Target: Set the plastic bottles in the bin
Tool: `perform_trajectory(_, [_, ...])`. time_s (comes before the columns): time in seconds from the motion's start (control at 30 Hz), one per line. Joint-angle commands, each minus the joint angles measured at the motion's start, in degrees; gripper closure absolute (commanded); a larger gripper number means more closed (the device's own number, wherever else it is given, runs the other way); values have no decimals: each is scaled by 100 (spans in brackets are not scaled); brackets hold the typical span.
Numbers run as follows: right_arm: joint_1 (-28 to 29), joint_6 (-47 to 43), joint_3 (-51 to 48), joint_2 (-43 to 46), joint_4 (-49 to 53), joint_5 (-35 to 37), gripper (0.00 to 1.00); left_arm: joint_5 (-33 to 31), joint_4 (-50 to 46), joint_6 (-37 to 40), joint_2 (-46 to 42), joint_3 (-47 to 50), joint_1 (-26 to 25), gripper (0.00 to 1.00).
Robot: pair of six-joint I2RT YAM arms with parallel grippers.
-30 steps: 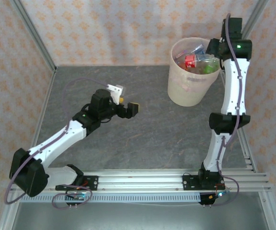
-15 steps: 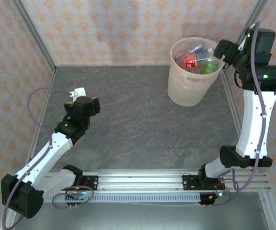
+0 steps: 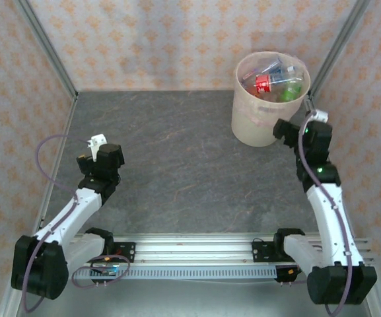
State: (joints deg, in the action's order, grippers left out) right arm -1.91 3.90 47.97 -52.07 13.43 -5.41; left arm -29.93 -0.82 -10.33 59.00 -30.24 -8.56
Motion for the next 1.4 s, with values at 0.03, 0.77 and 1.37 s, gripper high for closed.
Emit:
perform_trajectory(0.03, [7, 297, -1354, -15, -2584, 574, 1, 322, 1048, 122, 300, 287, 267, 0])
perform_trajectory(0.77, [-3, 233, -2253, -2444, -4176, 306, 1, 1056, 4556, 749, 2651, 720, 403, 0])
perform_trajectory(1.37, [148, -601, -2444, -3536, -5969, 268, 1, 1065, 4547, 754, 2643, 712, 401, 0])
